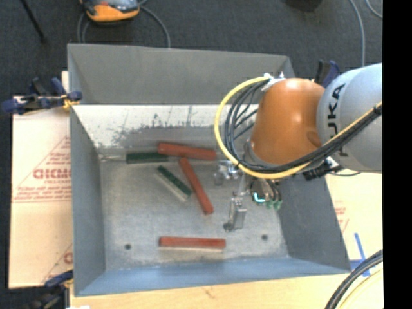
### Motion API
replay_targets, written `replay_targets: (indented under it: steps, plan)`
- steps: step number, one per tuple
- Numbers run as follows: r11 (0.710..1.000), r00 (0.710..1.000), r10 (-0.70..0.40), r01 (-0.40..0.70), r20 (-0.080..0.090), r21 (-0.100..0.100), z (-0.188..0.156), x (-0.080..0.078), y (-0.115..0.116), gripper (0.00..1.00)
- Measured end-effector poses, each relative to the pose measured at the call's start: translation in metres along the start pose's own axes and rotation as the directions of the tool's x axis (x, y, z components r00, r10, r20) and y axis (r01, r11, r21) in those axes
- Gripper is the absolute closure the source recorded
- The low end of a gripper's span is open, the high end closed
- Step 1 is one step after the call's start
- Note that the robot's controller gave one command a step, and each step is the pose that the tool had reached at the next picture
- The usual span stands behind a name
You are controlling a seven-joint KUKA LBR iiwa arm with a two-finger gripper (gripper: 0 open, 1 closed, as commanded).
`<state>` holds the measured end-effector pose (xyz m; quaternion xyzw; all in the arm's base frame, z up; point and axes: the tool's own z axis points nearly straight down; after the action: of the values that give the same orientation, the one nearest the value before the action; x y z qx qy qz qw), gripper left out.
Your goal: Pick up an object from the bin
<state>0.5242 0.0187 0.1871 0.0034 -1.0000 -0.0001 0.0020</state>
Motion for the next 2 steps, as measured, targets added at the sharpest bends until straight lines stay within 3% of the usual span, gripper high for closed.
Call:
replay_targets:
  steps: [1,2]
  plan:
    - [1.000,1.000,0.000,0.000,0.006,0.000,-0.004,-0.001,0.000,0.00]
    - [1.000,1.000,0.017,-0.017,0.013,-0.001,0.050,0.022,0.006,0.00]
